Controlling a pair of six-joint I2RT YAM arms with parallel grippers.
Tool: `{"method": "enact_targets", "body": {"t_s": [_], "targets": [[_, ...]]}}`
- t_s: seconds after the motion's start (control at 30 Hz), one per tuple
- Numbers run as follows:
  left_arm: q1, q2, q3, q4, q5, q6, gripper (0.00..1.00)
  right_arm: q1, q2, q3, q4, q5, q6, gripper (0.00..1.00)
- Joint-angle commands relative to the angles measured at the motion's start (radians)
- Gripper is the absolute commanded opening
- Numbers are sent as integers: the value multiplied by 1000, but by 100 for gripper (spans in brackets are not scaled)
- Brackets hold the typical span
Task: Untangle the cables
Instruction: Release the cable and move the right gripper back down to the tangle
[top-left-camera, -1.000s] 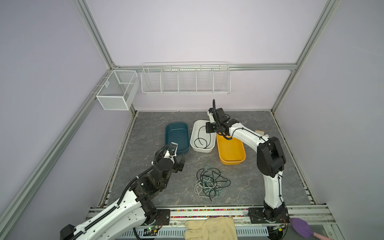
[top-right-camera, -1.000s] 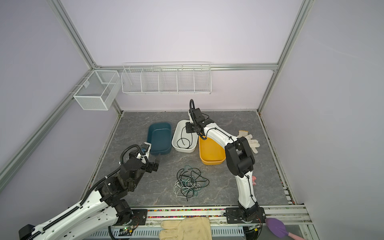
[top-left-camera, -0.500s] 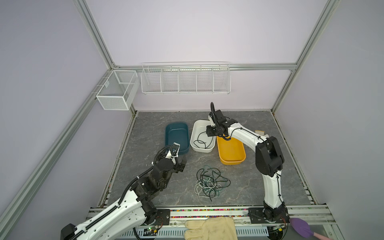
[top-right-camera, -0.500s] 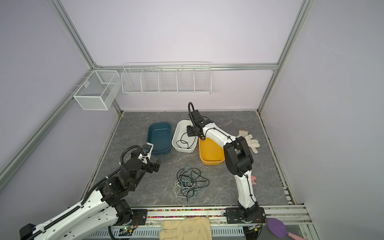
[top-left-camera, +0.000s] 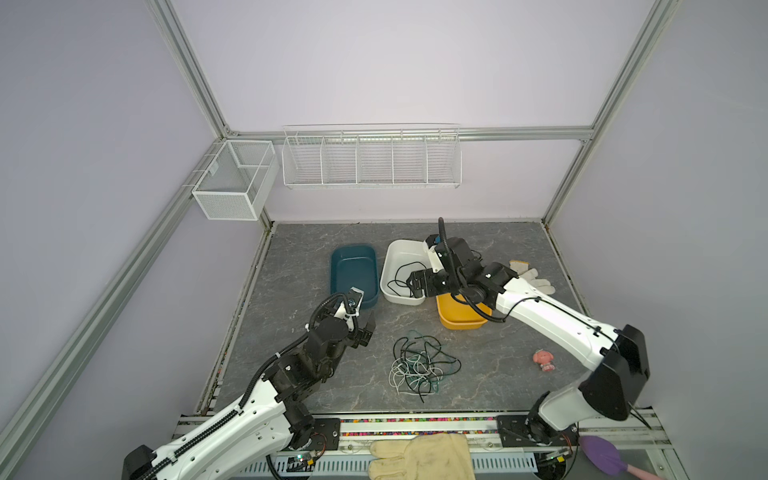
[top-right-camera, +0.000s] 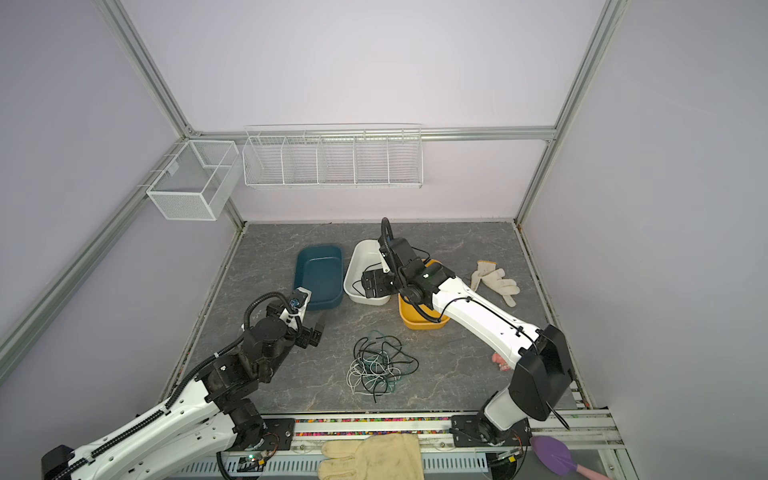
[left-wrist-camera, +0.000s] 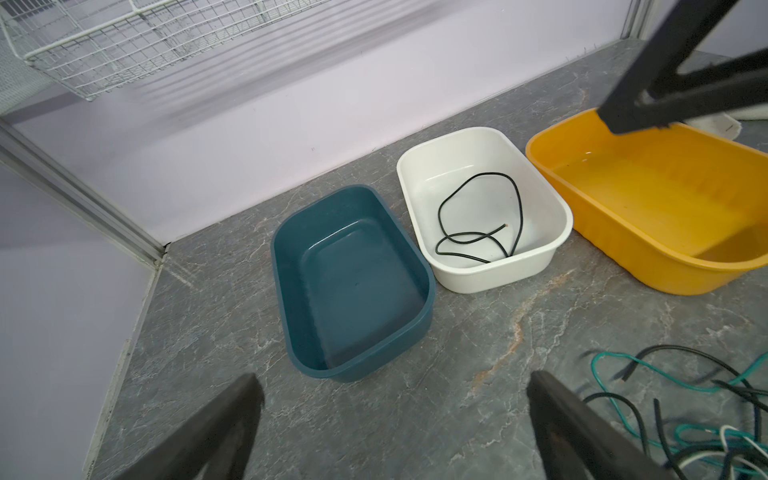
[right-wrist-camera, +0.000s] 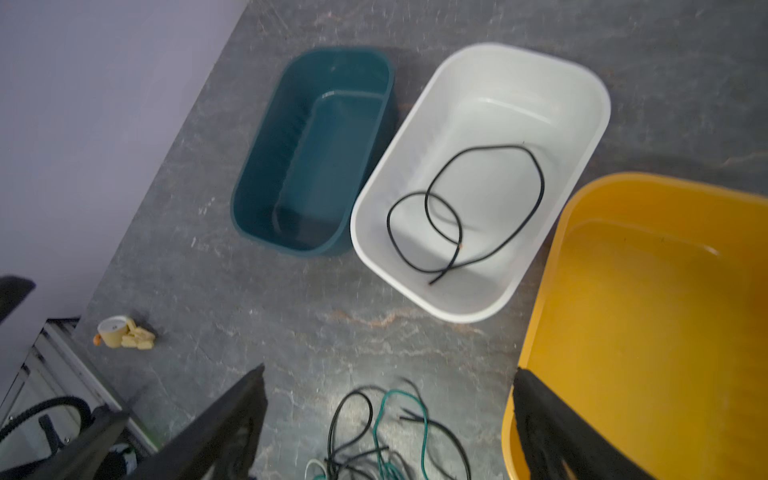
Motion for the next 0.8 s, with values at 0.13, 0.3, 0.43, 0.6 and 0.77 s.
{"method": "enact_targets", "body": {"t_s": [0.13, 0.3, 0.43, 0.6, 0.77], "targets": [[-7, 31, -22, -7, 140, 54, 99, 125, -134, -219, -4, 56, 141, 90], [-43, 39, -31, -8, 125, 75, 99, 217, -179, -323, 25, 87, 217, 87], [-63, 69, -36, -13, 130, 85, 99, 286, -170, -367, 42, 129, 259, 81], [-72, 79, -37, -15, 138, 88, 99, 301, -134, -403, 66, 152, 276, 67], [-76, 78, -38, -12, 137, 88, 99, 308, -134, -452, 93, 173, 298, 51]]}}
